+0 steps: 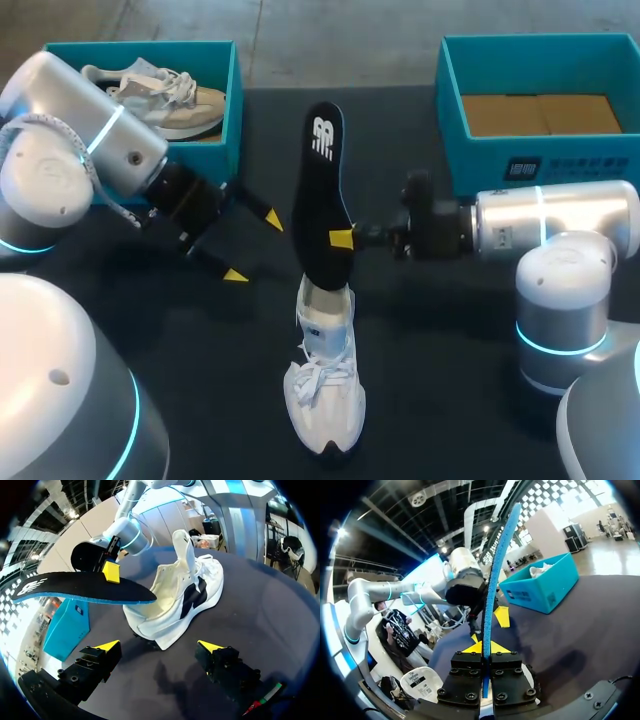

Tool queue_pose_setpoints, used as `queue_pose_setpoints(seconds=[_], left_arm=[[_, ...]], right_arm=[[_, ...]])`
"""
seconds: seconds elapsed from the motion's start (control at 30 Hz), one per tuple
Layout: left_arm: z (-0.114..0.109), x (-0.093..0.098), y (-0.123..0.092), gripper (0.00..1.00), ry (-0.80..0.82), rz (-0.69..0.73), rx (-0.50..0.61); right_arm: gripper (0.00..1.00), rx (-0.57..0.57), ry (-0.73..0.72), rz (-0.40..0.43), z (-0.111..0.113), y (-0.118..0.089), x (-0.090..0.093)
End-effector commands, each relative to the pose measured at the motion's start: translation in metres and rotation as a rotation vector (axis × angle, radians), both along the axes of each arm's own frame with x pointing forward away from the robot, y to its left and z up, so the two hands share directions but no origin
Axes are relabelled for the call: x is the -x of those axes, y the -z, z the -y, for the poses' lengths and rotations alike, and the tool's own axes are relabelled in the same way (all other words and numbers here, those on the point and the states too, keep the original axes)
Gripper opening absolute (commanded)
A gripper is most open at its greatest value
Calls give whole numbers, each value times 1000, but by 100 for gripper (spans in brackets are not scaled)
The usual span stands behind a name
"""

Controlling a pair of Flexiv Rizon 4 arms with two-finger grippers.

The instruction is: Take the shoe out of the shoebox, open the shoe tongue, remove and reinsert the insole, then place the shoe into the shoebox

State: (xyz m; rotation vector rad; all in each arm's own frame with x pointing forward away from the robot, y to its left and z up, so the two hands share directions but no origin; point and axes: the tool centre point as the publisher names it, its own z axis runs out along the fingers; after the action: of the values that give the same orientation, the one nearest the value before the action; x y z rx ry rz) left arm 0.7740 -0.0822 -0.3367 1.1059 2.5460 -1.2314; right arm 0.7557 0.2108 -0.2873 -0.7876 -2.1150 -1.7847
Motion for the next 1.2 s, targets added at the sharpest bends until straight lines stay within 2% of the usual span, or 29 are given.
queue_pose_setpoints(seconds=[0.03,1.2], left_arm=[[2,-2,4,100,-1,-8,-5],[10,1,10,100,9,-49,-16]], right_arm=[[0,-3,5,-1,5,3,3],[0,-34,13,-22,16,24,9]])
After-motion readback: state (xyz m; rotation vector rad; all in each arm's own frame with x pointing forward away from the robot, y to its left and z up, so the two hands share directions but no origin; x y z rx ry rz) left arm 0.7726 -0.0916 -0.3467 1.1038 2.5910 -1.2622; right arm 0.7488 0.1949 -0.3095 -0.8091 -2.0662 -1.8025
